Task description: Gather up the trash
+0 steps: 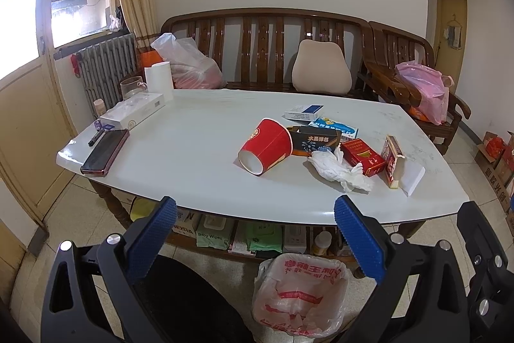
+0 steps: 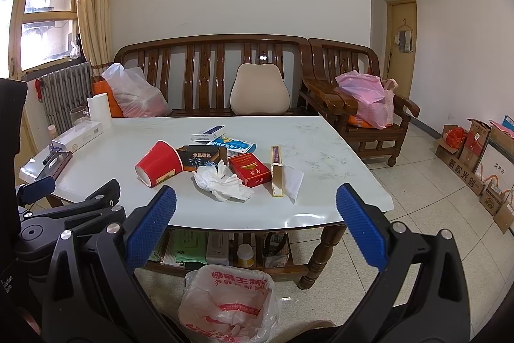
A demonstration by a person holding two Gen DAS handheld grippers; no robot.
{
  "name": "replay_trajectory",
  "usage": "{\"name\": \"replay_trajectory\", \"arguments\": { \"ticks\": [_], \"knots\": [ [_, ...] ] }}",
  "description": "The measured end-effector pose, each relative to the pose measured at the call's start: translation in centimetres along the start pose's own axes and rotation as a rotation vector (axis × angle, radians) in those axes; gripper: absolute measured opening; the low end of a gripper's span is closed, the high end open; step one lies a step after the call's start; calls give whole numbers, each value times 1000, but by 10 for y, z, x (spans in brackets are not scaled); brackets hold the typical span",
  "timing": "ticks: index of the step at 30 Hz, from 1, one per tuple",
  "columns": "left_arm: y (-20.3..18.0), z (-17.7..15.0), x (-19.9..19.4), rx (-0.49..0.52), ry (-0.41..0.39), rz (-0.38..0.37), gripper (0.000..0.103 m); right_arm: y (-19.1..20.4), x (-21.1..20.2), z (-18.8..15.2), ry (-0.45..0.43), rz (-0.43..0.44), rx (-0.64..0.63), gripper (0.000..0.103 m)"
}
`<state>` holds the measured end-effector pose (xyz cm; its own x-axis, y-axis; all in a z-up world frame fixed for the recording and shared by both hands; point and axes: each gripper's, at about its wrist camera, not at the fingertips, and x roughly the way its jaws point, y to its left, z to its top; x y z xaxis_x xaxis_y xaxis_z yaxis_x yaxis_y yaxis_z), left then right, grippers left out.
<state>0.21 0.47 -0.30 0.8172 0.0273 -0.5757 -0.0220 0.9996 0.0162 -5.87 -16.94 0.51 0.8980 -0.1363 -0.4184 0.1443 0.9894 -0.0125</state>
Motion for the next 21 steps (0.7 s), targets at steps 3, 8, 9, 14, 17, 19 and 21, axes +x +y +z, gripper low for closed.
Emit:
{"name": "replay_trajectory", "arguments": {
  "ticks": [3,8,9,14,17,19,21],
  "knots": [
    [-1,0,0,-3,-4,3,96,0,0,0,0,-1,0,98],
    [0,0,-1,0,-4,7,96,1,0,1,2,-1,-1,98],
    [0,-1,-1,1,-4,8,96,1,0,0,1,-1,-1,98],
    [-1,0,-4,10,-11,22,96,0,0,1,0,0,0,98],
    [-1,0,-5,11,-11,22,96,0,0,1,-1,-2,-1,98],
    [-1,1,-5,12,-14,25,96,0,0,2,-4,-3,-2,98],
    [-1,2,-7,15,-16,27,96,0,0,2,-3,-2,-2,98]
  ]
}}
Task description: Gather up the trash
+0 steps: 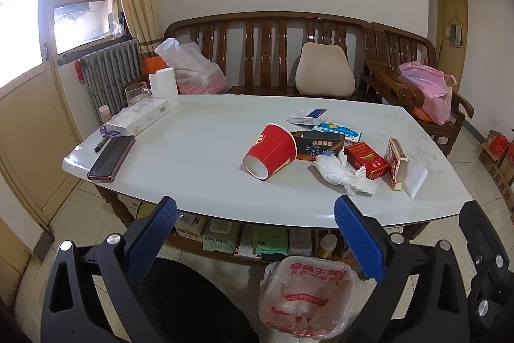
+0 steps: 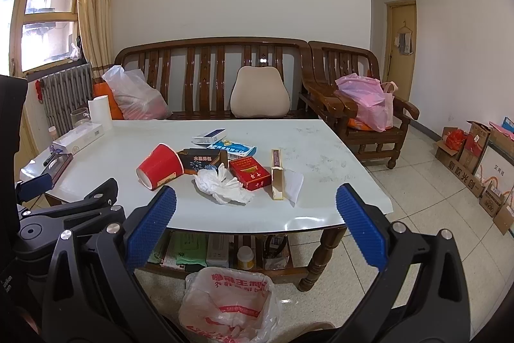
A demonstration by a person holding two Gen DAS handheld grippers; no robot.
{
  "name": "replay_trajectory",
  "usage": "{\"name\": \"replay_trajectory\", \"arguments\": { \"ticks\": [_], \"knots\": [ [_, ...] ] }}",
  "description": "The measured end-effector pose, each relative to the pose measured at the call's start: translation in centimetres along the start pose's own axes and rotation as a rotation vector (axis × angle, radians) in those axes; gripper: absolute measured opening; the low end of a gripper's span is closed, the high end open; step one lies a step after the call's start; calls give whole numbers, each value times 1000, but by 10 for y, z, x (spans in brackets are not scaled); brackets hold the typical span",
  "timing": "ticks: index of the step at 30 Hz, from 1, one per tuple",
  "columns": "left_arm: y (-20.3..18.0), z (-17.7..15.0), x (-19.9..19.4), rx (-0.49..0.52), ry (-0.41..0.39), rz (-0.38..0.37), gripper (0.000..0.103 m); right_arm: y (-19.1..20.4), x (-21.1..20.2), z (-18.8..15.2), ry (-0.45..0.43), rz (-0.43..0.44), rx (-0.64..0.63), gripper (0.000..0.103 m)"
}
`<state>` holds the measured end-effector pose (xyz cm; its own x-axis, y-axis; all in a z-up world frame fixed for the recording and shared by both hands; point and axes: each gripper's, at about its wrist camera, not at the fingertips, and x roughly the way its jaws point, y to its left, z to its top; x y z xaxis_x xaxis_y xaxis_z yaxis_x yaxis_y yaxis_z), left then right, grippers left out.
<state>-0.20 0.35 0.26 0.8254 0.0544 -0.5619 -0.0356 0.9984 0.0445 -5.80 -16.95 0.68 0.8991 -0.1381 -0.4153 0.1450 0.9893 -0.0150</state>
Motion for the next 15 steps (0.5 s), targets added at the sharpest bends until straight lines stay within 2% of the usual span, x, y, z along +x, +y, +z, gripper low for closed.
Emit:
{"name": "replay_trajectory", "arguments": {
  "ticks": [15],
  "knots": [
    [0,2,-3,6,-4,3,96,0,-1,0,-2,0,0,98]
  ]
}}
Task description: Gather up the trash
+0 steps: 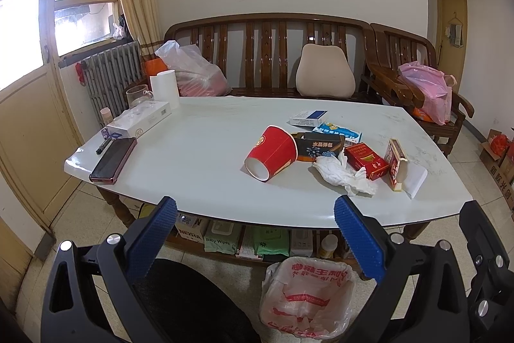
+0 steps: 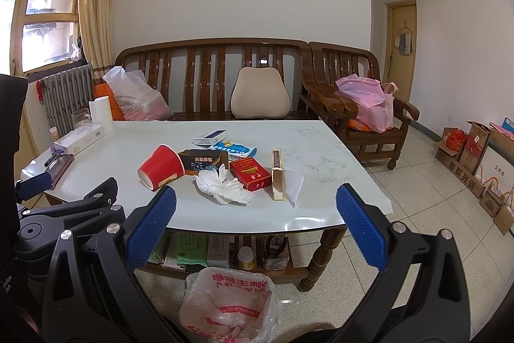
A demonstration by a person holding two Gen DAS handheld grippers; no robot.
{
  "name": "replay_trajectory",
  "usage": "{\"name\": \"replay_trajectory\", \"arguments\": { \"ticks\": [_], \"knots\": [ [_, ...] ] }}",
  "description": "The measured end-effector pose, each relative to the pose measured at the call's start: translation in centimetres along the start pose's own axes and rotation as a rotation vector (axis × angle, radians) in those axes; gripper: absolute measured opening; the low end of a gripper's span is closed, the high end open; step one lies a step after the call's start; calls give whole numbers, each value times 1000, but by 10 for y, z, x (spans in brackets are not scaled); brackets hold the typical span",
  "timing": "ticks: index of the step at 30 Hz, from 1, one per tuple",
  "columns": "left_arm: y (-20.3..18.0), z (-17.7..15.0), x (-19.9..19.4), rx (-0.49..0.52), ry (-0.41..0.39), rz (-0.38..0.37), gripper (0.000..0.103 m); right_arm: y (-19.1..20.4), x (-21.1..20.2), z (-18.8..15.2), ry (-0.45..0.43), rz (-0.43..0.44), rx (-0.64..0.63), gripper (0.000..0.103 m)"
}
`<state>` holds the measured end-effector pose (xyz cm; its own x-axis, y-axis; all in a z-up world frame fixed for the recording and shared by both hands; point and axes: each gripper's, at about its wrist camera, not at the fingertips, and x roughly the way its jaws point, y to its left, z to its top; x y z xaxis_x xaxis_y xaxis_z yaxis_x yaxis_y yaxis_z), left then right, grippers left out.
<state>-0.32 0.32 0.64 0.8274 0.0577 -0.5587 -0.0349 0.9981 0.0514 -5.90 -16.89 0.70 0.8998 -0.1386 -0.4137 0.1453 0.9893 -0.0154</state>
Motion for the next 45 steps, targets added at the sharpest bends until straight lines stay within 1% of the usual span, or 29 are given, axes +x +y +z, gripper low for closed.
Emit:
{"name": "replay_trajectory", "arguments": {
  "ticks": [6,13,18,22,26,28,29,31,34,35,37,39,41,44,45],
  "knots": [
    [1,0,-3,1,-6,3,96,0,0,0,-2,-1,0,98],
    [0,1,-1,5,5,-1,96,0,0,0,1,1,0,98],
    [-2,7,3,17,14,-4,96,-1,6,12,16,20,-4,98],
    [-3,15,11,19,33,-28,96,-1,9,26,13,17,-24,98],
    [-1,26,19,-9,42,-73,96,0,20,34,19,27,-44,98],
    [-1,33,26,0,67,-111,96,-2,29,39,41,64,-47,98],
    [-1,37,29,12,82,-118,96,-4,33,41,51,82,-48,98],
    [-3,45,37,64,96,-119,96,-8,44,47,63,107,-58,98],
    [-3,57,50,161,112,-95,96,-15,61,58,88,99,-100,98],
    [-3,60,54,179,123,-101,96,-18,67,61,98,106,-111,98],
    [-2,70,67,208,180,-142,96,-27,81,70,135,131,-120,98],
    [0,79,81,207,238,-172,96,-32,92,76,158,146,-135,98],
    [-2,86,92,226,275,-204,96,-36,100,82,179,176,-146,98],
    [-9,94,110,273,329,-215,96,-45,114,96,226,209,-155,98],
    [-13,97,115,296,344,-218,96,-46,116,98,231,206,-163,98]
  ]
}}
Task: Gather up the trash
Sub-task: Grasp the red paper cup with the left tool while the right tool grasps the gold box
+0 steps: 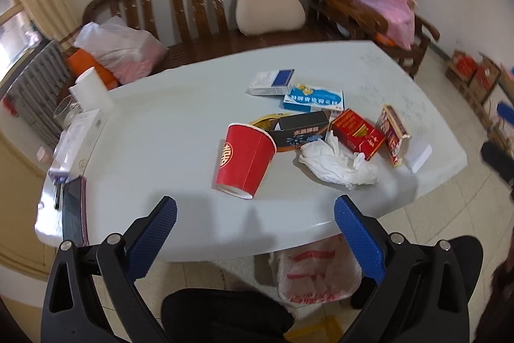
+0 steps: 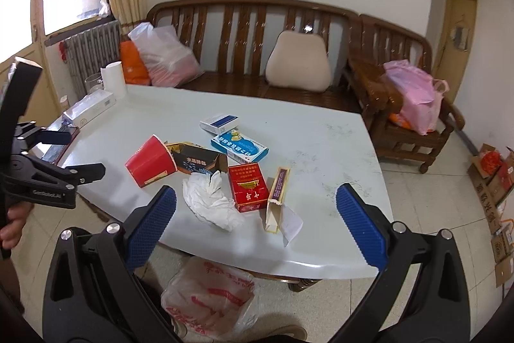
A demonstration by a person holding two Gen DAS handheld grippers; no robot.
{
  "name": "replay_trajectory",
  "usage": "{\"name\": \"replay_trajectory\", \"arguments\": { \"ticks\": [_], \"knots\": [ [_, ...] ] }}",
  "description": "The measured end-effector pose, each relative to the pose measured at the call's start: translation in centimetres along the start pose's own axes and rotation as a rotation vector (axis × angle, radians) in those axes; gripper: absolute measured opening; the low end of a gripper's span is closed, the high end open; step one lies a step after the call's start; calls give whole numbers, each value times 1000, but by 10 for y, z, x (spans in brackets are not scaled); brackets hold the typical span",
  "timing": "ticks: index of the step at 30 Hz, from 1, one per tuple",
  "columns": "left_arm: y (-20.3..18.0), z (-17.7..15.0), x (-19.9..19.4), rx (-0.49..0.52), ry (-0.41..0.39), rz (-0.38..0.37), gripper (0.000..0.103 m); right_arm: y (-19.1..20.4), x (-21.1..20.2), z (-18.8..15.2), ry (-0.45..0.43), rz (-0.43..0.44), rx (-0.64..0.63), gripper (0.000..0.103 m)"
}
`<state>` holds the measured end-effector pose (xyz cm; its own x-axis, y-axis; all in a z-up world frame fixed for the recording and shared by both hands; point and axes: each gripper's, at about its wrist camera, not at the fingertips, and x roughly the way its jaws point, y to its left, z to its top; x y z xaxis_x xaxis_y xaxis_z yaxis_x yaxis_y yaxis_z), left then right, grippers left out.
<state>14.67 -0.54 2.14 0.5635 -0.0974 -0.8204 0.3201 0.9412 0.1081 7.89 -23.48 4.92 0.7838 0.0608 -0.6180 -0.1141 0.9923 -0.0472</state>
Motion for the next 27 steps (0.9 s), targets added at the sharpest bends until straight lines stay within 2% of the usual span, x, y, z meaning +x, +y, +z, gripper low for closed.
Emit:
{"name": "replay_trajectory", "arguments": {
  "ticks": [5,8,11,15,27],
  "knots": [
    [-9,15,18,117,66,-14,96,-11,12,22,44,-35,-49,98],
    [-11,24,29,159,98,-35,96,-18,25,28,91,-15,-50,98],
    [-9,32,46,174,143,-48,96,-23,39,30,139,6,-39,98],
    [-6,38,69,195,193,-47,96,-29,57,31,175,-12,-44,98],
    [15,46,125,168,276,-39,96,-36,119,25,313,41,-6,98]
  ]
}}
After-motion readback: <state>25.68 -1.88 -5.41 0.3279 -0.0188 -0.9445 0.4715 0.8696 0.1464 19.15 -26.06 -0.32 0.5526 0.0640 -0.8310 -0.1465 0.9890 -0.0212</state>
